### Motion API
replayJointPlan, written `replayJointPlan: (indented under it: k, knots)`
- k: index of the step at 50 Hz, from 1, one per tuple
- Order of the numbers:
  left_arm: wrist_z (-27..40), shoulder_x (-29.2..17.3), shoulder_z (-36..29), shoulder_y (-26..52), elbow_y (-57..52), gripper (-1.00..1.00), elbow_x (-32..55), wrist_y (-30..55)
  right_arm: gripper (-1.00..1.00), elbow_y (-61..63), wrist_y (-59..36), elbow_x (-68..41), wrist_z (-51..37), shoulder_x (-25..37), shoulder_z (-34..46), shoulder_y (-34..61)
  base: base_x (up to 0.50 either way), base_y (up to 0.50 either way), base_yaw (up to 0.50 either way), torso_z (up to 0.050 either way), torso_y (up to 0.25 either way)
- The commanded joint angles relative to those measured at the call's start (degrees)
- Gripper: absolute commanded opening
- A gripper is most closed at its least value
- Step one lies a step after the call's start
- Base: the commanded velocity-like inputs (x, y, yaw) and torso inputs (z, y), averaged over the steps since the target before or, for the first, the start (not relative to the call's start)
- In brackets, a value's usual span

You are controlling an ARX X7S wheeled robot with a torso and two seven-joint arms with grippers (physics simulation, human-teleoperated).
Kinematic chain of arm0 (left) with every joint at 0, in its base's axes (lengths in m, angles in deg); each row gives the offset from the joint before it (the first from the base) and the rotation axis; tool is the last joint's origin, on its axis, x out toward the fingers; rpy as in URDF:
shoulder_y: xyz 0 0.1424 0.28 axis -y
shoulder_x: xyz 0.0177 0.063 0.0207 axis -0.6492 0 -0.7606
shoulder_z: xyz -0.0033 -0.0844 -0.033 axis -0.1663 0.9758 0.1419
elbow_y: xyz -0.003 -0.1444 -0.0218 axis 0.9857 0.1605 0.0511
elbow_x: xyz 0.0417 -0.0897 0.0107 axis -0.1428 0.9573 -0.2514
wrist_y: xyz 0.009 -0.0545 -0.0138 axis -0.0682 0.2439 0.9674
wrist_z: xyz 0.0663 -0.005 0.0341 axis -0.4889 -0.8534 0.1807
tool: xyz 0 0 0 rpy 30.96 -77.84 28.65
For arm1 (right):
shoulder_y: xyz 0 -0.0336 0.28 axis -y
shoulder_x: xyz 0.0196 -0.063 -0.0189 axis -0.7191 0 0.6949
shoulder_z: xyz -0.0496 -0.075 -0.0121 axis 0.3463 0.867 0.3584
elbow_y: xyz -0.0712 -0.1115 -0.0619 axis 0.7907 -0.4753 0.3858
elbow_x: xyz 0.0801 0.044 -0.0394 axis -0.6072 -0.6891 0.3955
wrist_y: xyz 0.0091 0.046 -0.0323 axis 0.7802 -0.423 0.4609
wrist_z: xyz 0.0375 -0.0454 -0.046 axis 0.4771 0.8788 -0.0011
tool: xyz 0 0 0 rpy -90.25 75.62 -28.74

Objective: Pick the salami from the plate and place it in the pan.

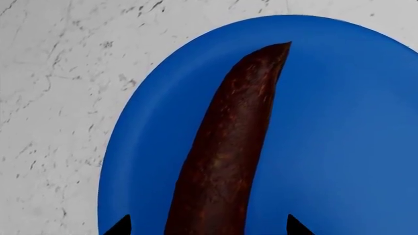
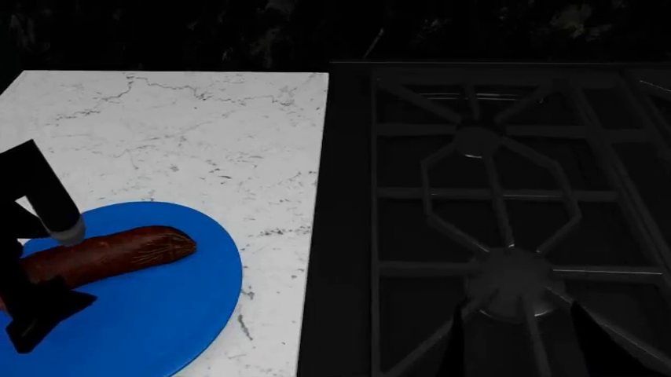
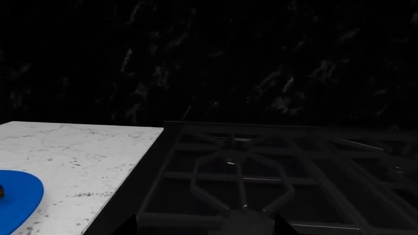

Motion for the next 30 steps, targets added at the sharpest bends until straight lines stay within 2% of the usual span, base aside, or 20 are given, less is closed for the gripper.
replayJointPlan:
  k: [1,6,7,22,30]
  knots:
    - [0.7,-0.2,0.2,-0.7,0.5,1.0,0.0,-0.4,1.0,-0.1,0.2,-0.2,-0.1,0.2,0.3,0.0,0.0,0.0,0.0,0.0,0.0]
    - [1.1,-0.2,0.4,-0.9,0.0,1.0,0.1,-0.4,1.0,-0.1,0.3,-0.4,-0.2,0.4,0.1,-0.3,0.0,0.0,0.0,0.0,0.0]
    - [1.2,-0.2,0.4,-1.0,0.0,-1.0,0.0,-0.7,1.0,0.0,0.3,-0.5,-0.3,0.4,0.1,-0.4,0.0,0.0,0.0,0.0,0.0]
    - [1.9,-1.2,1.2,-0.6,-1.8,-1.0,0.2,-0.6,1.0,0.1,0.4,-1.0,-0.8,0.5,0.1,-0.6,0.0,0.0,0.0,0.0,0.0]
    - [1.8,-9.3,6.9,5.1,-20.6,-1.0,5.2,4.6,1.0,-0.2,0.1,-1.2,-1.0,0.4,0.8,0.8,0.0,0.0,0.0,0.0,0.0]
